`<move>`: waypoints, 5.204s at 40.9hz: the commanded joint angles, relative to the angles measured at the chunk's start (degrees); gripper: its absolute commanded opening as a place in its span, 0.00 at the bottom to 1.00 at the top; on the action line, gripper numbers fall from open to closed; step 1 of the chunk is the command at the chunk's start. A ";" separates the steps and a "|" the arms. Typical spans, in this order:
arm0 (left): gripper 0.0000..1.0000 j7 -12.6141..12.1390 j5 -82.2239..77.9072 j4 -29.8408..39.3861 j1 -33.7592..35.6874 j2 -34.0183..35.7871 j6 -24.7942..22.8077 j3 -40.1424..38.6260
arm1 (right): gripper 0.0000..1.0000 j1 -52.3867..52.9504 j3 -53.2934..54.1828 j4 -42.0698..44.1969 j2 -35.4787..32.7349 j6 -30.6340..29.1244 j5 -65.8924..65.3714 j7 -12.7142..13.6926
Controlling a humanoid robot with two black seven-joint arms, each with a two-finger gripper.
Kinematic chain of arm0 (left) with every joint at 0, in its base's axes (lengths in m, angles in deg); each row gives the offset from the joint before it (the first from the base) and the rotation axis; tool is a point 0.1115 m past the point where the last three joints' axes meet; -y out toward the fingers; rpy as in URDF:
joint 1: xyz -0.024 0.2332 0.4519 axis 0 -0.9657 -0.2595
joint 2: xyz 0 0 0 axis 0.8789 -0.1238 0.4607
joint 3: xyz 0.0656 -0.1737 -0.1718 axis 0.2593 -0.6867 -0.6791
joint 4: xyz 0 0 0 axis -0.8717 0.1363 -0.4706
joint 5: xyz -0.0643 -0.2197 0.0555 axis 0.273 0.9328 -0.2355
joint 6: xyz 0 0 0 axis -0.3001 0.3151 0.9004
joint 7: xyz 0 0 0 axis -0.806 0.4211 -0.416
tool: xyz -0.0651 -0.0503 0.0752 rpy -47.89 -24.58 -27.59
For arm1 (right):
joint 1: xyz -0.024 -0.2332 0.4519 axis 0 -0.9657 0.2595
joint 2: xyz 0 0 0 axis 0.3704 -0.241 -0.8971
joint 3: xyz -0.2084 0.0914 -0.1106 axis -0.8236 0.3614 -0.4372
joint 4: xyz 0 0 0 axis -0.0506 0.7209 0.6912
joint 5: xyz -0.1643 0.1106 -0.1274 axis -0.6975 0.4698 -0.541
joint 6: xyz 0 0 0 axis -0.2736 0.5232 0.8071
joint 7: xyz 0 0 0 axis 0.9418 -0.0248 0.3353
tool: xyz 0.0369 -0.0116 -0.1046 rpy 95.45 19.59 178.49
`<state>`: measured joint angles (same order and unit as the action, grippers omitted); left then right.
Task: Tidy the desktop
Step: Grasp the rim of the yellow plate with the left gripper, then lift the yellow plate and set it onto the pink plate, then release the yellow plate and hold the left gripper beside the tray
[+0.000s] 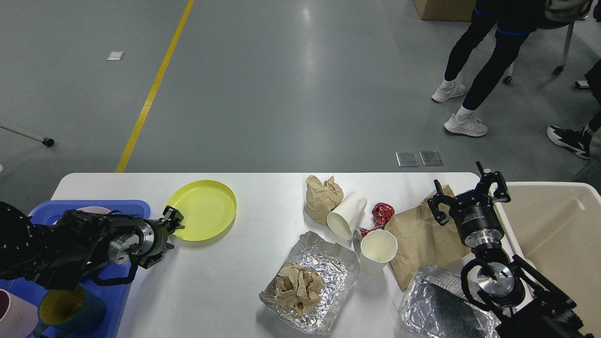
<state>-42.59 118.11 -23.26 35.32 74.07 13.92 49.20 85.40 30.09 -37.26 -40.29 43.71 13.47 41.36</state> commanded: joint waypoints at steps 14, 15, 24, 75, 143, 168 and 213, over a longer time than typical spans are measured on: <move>0.32 0.13 0.55 0.00 -1.32 0.06 -0.14 -3.10 | 1.00 0.00 0.00 0.00 0.00 0.00 0.00 0.00; 0.31 0.13 0.55 0.00 -1.32 0.06 -0.14 -3.18 | 1.00 0.00 0.00 0.00 0.00 0.00 0.00 0.00; 0.25 -0.14 0.55 0.00 -1.41 0.33 -0.14 -3.18 | 1.00 0.00 0.00 0.00 0.00 0.00 0.00 0.00; 0.00 -0.66 0.29 17.66 16.15 8.67 -6.20 6.65 | 1.00 0.00 0.00 0.09 0.00 0.00 0.00 0.00; 0.00 -7.25 -13.95 -7.63 10.65 28.01 -37.41 11.16 | 1.00 0.00 0.00 0.00 0.00 0.00 0.00 0.00; 0.00 -10.33 -18.52 -15.38 -4.57 21.42 -24.31 1.12 | 1.00 0.00 0.00 0.09 0.00 0.00 0.00 0.00; 0.92 -10.51 -18.35 -13.01 -4.05 21.33 -24.92 -1.16 | 1.00 0.00 0.00 0.09 0.00 0.00 0.00 0.00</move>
<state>-53.20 99.68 -37.38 31.14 95.41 -10.30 48.12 85.40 30.09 -37.17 -40.29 43.71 13.47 41.36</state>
